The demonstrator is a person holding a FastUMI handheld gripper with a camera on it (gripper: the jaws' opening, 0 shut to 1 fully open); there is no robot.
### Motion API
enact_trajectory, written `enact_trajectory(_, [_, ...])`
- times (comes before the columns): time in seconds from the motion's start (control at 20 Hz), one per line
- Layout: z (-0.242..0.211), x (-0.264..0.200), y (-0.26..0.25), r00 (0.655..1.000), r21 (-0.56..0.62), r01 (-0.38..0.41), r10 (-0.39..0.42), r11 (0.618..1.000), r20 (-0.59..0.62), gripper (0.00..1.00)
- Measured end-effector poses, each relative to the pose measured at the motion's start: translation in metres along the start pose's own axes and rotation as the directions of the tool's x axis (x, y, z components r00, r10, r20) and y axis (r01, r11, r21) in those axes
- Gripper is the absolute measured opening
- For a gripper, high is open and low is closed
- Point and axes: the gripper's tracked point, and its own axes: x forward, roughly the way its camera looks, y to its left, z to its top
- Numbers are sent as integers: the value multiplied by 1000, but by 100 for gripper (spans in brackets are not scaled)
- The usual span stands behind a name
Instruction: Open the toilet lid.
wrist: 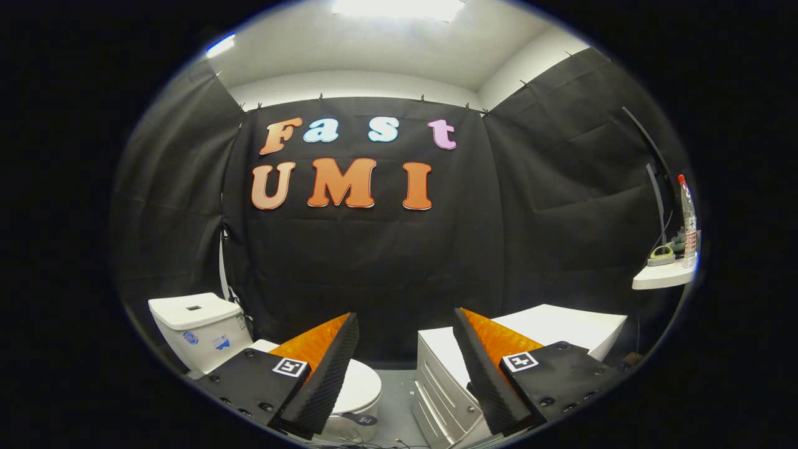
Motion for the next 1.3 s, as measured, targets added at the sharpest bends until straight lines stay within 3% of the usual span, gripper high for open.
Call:
enact_trajectory(0.4, [4, 0, -10, 999, 3, 38, -38, 999, 4, 98])
enact_trajectory(1.15, [4, -1, -7, 1000, 53, 24, -24, 998, 5, 98])
enact_trajectory(1.3, [8, 6, -17, 997, 10, 69, -69, 998, 20, 98])
